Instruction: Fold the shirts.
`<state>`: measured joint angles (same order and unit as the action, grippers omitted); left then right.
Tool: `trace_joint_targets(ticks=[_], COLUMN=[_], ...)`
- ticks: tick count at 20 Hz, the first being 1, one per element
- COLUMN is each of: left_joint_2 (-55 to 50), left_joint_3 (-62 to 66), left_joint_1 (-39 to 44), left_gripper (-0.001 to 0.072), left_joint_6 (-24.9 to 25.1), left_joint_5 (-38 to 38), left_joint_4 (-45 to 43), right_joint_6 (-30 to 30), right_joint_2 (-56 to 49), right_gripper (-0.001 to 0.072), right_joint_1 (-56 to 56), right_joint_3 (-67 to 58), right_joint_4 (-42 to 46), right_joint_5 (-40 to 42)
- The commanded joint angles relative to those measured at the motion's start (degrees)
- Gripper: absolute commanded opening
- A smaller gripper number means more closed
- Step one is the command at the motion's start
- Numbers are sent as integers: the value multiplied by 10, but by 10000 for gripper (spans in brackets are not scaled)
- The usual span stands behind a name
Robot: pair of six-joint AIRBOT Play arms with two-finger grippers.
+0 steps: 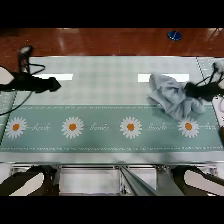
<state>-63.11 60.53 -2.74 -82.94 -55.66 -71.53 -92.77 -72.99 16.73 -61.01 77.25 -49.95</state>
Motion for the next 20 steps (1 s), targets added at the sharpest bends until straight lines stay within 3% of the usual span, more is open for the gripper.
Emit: trace_joint_targets(ticks=[1, 7, 11, 15, 20], left_joint_2=[82, 198, 202, 201, 201], left_joint_3=[22, -102, -172, -188, -188], left_joint_1=[-58, -60, -61, -61, -61], left_gripper=[511, 511, 510, 510, 510], left_joint_6=[2, 1, 2, 2, 2], left_joint_5=[-26, -35, -3, 17, 13], left_joint_4=[15, 17, 38, 47, 47], right_joint_6=[49, 125, 142, 105, 75], right_joint_2=[92, 187, 182, 165, 69], right_gripper=[20, 20, 20, 20, 20], right_joint_1=[-1, -15, -146, -313, -474], right_joint_3=[-122, -339, -441, -447, -354], right_joint_4=[-43, -155, -142, -67, -61], right_joint_5=[-13, -41, -61, -94, -164])
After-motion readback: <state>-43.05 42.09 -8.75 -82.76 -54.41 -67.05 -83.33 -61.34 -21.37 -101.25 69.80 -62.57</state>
